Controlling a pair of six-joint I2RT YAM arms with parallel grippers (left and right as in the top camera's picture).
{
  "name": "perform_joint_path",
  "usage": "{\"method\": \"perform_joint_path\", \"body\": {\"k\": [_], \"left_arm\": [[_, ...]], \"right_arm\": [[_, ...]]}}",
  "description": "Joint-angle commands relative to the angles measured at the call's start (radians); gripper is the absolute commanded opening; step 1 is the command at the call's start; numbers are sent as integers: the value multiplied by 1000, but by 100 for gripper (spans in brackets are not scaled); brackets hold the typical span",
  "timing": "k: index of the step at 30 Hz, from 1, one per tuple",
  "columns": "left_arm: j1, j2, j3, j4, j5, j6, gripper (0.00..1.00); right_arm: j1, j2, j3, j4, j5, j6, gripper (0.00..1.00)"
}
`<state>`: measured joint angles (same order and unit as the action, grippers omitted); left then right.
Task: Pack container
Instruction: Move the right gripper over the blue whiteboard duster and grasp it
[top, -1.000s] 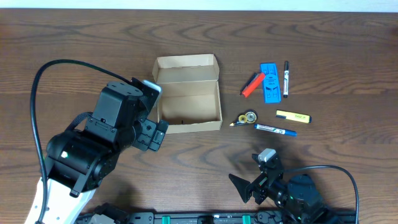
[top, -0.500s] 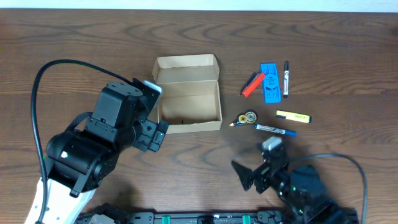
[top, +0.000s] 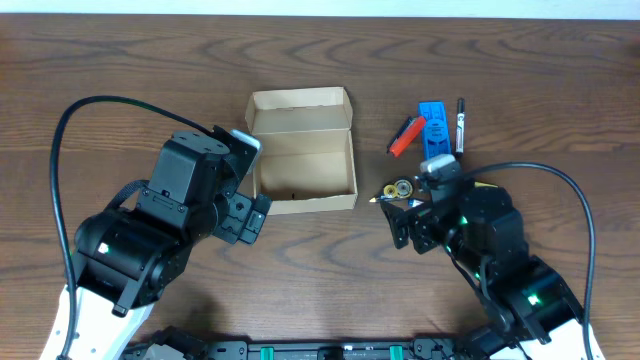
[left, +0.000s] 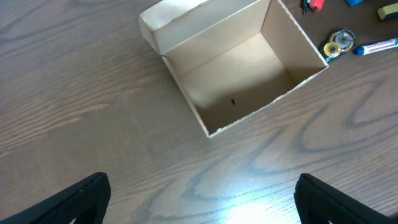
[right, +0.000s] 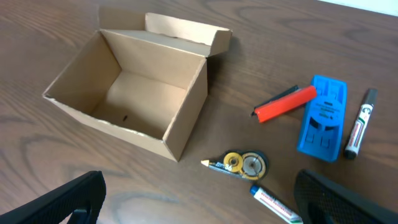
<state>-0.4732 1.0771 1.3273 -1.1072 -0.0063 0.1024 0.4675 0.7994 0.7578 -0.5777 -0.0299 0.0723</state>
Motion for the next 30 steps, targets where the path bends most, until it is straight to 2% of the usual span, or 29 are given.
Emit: {"method": "perform_joint_path", "body": {"k": [1, 4, 8, 15, 22, 30], "left_arm": [[3, 1, 5, -4, 0, 6, 95], [3, 1, 5, -4, 0, 6, 95], [3, 1, 5, -4, 0, 6, 95], [3, 1, 5, -4, 0, 6, 95], [3, 1, 5, -4, 0, 6, 95], [3, 1, 5, -4, 0, 6, 95]], "right_arm": [[-11, 34, 25, 21, 18, -50, 99], [-44, 109, 33, 8, 114, -8, 99], [-136, 255, 81, -18, 121, -14, 99], [-286, 473, 198, 3, 148, -142, 99], [-385, 638, 210, 132, 122, -192, 99], [-392, 787, 210, 275, 119, -253, 99]]}}
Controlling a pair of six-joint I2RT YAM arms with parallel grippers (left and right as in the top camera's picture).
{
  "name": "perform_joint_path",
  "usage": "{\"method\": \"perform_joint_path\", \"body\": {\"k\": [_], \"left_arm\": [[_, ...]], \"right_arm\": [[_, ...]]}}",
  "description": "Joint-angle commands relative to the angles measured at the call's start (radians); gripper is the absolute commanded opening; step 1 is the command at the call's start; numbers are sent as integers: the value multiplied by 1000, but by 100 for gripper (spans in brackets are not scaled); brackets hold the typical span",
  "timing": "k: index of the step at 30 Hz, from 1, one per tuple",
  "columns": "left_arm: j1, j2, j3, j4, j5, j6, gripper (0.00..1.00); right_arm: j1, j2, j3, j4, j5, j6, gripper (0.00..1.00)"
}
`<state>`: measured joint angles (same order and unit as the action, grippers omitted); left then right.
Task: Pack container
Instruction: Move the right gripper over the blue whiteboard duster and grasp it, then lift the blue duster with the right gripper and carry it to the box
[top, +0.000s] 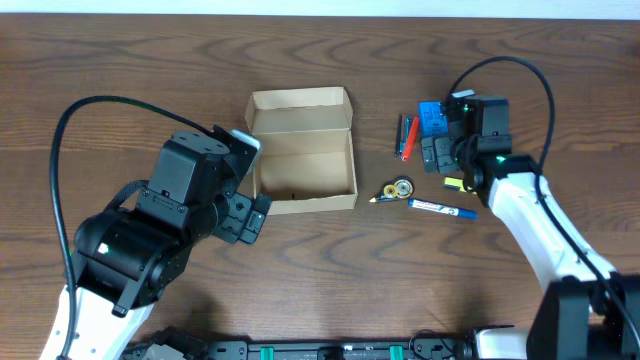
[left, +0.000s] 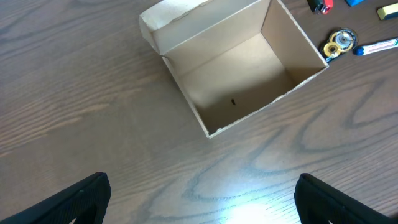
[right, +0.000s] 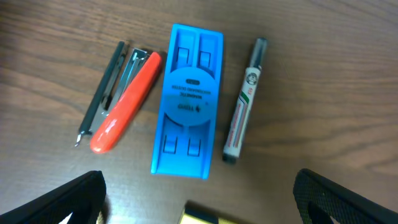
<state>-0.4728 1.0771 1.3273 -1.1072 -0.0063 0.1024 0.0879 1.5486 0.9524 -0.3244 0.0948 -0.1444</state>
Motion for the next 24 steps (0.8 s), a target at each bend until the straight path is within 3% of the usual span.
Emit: {"method": "perform_joint_path", "body": {"k": [1, 24], "left_arm": [[3, 1, 5, -4, 0, 6, 95], [3, 1, 5, -4, 0, 6, 95]], "right_arm": [[-16, 58, 16, 42, -5, -37, 98], [-36, 330, 16, 325, -6, -44, 91]]}}
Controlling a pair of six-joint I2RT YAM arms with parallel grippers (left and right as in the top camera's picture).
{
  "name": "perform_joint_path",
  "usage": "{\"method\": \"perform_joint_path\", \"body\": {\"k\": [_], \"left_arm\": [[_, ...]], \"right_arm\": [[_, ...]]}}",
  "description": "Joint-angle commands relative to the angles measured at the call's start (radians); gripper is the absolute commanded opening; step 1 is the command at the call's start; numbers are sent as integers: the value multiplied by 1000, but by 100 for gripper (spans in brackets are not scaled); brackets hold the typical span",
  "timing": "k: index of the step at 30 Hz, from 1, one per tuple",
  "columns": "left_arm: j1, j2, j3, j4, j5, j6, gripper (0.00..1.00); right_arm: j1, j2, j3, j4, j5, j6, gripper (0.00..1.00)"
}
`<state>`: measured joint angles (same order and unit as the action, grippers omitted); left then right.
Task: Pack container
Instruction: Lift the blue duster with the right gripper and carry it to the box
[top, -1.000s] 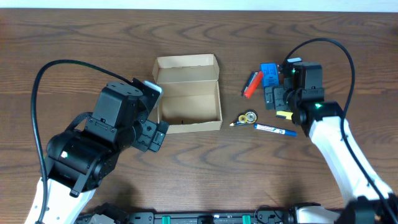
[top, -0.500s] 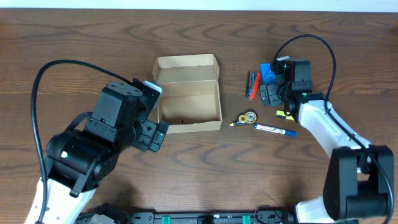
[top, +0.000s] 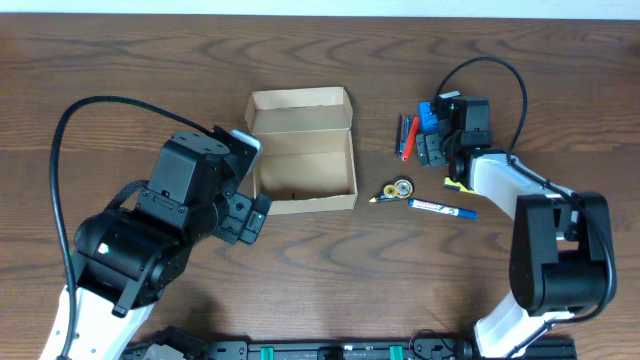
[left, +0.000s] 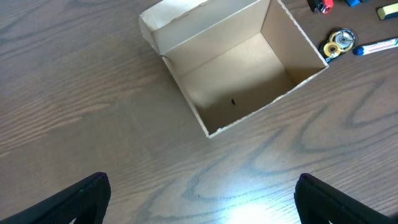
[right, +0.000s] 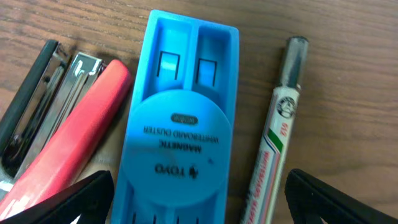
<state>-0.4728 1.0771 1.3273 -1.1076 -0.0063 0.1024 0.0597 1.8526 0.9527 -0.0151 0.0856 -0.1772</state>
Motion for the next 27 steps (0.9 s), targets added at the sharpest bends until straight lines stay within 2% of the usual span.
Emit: {"method": "perform_joint_path", "body": {"k": [1, 5, 10, 22, 27], "left_arm": [[3, 1, 5, -3, 0, 6, 95], [3, 1, 5, -3, 0, 6, 95], [3, 1, 5, -3, 0, 6, 95], [3, 1, 5, -3, 0, 6, 95], [3, 1, 5, -3, 0, 6, 95]], "right_arm": [[-8, 37, 15, 29, 3, -11, 91], [-8, 70, 15, 64, -15, -11, 89], [-8, 100, 15, 102, -31, -11, 82], [-7, 129, 15, 116, -41, 6, 47], [-7, 128, 15, 116, -40, 51, 43]]}}
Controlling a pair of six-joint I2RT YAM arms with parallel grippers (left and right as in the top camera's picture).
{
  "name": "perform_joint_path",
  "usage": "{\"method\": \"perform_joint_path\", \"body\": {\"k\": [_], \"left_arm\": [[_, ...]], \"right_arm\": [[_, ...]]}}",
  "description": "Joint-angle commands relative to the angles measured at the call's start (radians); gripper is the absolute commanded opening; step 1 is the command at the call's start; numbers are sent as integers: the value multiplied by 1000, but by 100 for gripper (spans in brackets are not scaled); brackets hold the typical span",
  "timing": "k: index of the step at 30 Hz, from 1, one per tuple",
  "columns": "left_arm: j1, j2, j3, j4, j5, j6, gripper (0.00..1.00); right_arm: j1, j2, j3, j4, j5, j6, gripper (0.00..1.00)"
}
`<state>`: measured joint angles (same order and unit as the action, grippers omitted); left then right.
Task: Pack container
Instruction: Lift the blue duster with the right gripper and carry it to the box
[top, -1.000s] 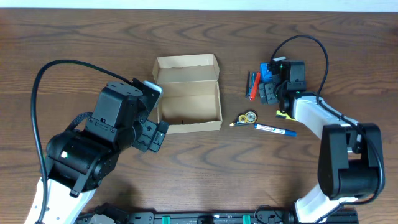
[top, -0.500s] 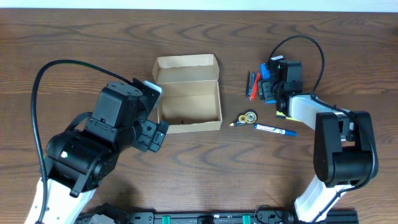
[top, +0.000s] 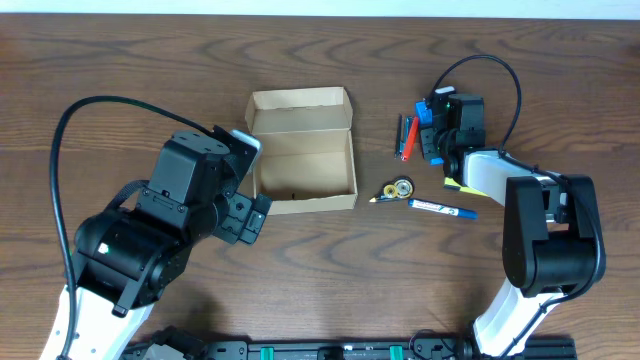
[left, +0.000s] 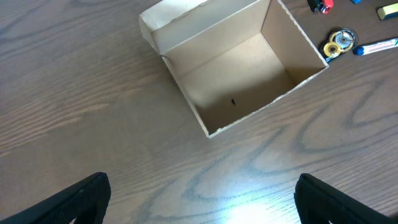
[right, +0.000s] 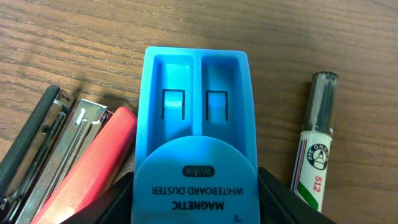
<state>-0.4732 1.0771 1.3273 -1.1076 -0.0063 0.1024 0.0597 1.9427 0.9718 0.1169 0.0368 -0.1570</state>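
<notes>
The open cardboard box (top: 303, 150) stands at the table's middle, with nothing showing inside it (left: 249, 68). To its right lies a blue whiteboard duster (right: 196, 143), small in the overhead view (top: 427, 110). My right gripper (right: 196, 202) straddles the duster's near end. Its fingers (right: 112, 202) press against both long sides, shut on it on the table. My left gripper (left: 199, 199) hangs open above bare wood in front of the box, holding nothing.
A red stapler (right: 87, 162) lies tight against the duster's left side, and a black-capped marker (right: 314, 162) lies to its right. Nearer the front are a gold tape roll (top: 398, 188), a blue-and-white marker (top: 440, 209) and a yellow item (top: 452, 183).
My right gripper has come down closer on the blue duster, and its fingers now touch both of its sides where they stood wide apart. The left arm and the box are unchanged.
First my right gripper hung open low at the front right, looking toward the box and the stationery. Then it was open above the duster, stapler and marker. It was lower over the duster after that, and now it is shut on it. The left arm stayed still throughout.
</notes>
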Motion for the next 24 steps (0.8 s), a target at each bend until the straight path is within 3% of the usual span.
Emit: {"method": "perform_joint_path", "body": {"k": [1, 9, 18, 24], "left_arm": [[3, 1, 5, -3, 0, 6, 95], [3, 1, 5, -3, 0, 6, 95], [3, 1, 5, -3, 0, 6, 95], [3, 1, 5, -3, 0, 6, 95]], "right_arm": [[-7, 37, -4, -16, 8, 35, 43], [-6, -52, -4, -24, 11, 82, 37], [5, -310, -4, -103, 7, 82, 34], [88, -483, -4, -167, -50, 82, 33]]}}
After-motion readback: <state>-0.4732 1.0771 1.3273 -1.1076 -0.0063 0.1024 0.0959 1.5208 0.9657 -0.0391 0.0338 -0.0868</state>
